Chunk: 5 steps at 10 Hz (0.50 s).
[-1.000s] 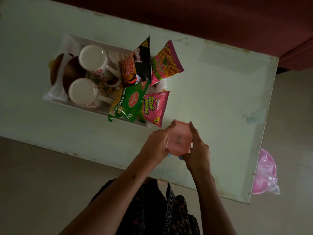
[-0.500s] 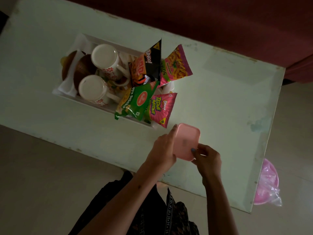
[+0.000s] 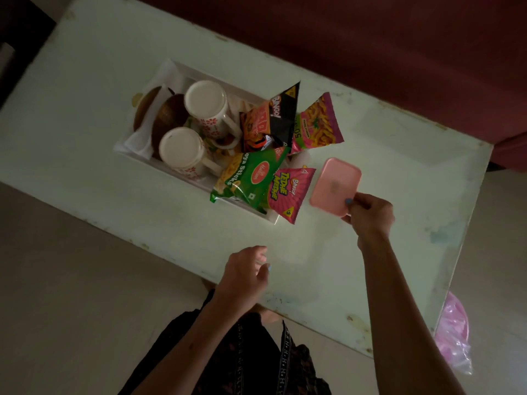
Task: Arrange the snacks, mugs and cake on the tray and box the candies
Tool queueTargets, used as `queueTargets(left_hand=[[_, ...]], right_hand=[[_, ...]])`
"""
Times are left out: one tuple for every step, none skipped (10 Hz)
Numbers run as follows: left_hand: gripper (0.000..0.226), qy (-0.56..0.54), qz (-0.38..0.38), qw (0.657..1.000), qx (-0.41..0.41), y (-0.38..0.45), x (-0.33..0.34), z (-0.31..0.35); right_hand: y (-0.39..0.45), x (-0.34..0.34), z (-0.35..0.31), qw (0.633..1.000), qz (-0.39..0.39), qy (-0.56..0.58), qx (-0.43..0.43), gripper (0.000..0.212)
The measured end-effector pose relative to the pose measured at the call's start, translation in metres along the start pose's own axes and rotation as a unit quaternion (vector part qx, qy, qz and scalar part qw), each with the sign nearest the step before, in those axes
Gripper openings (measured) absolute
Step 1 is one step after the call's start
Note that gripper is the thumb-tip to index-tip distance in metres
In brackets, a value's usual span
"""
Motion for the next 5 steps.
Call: queueTargets(left_hand=[[0.035,0.014,0.013,1.000,0.003,0.004,-0.015,-0.005],[0.034,0.030,0.023,0.999,0.011,0.006,-0.025,-0.007],[0.033,0.044,0.025,0.999,0.004,0.015,-0.041,-0.019],[0.033,0.055,0.016,0.998,-0.004,0.019,-0.050,-0.027],[0.033,0.120,-0.017,0.992,-0.022,0.021,-0.062,-0.042]], right_hand=[[0.002,0.014,-0.007,1.000,-0.014,-0.016,-0.009,0.025],[0.000,0.019,-0.004,1.000,-0.010,-0.025,-0.014,0.025],[0.002,0.020,-0.006,0.999,-0.007,-0.029,-0.011,0.028],[-0.005,0.019,-0.007,1.000,-0.002,-0.029,-0.012,0.033],[-0.033,0.016,0.022,0.997,0.055,0.037,0.051,0.038]])
Point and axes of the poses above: each hand's wrist, its own y-axis towards the middle knuckle, its own x-axis out of the palm, z = x × y, the point moved 8 cm from there along y, towards the middle knuckle, and after that the axes turned 6 degrees about -y, right-handed, at the moved point
